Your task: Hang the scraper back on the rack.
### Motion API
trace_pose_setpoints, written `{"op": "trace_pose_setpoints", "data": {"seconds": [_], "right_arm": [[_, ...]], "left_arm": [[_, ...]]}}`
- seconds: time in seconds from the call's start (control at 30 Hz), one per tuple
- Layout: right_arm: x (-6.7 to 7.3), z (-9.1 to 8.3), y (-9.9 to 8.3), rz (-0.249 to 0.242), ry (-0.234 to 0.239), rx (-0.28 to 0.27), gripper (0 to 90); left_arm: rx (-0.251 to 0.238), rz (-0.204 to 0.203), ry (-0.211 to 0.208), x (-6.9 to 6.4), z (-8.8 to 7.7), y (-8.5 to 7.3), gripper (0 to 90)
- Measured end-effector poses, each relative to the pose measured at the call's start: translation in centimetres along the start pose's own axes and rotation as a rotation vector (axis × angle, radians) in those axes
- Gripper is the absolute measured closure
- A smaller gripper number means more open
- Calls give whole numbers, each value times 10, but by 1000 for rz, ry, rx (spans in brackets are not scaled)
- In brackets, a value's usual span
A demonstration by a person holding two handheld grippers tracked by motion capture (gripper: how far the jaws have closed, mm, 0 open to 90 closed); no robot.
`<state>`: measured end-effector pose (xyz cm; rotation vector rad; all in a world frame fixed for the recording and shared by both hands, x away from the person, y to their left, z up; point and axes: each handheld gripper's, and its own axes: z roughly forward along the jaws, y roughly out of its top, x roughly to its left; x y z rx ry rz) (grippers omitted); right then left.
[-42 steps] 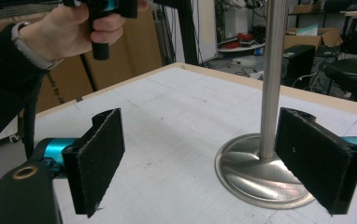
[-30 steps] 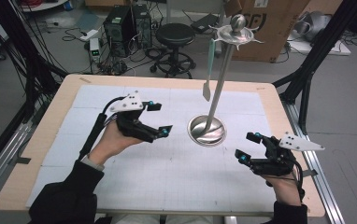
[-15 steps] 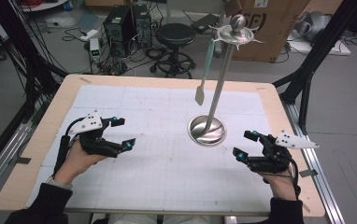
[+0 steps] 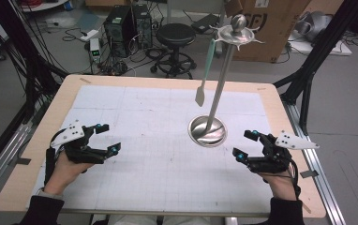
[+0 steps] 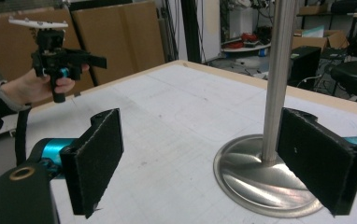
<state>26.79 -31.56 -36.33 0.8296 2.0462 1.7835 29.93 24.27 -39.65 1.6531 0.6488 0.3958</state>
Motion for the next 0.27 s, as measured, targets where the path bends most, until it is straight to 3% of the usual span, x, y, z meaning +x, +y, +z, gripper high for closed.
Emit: {"op": "trace_pose_setpoints", "data": {"seconds": [0.17,0.27], "right_arm": [[-2,0,-3,18,-1,5,141],[0,1,-1,19,22,1,142]], "left_arm": [[-16,-27,24,6,-7,-4,121],[-19,-26,30,6,-9,-5,121]]}}
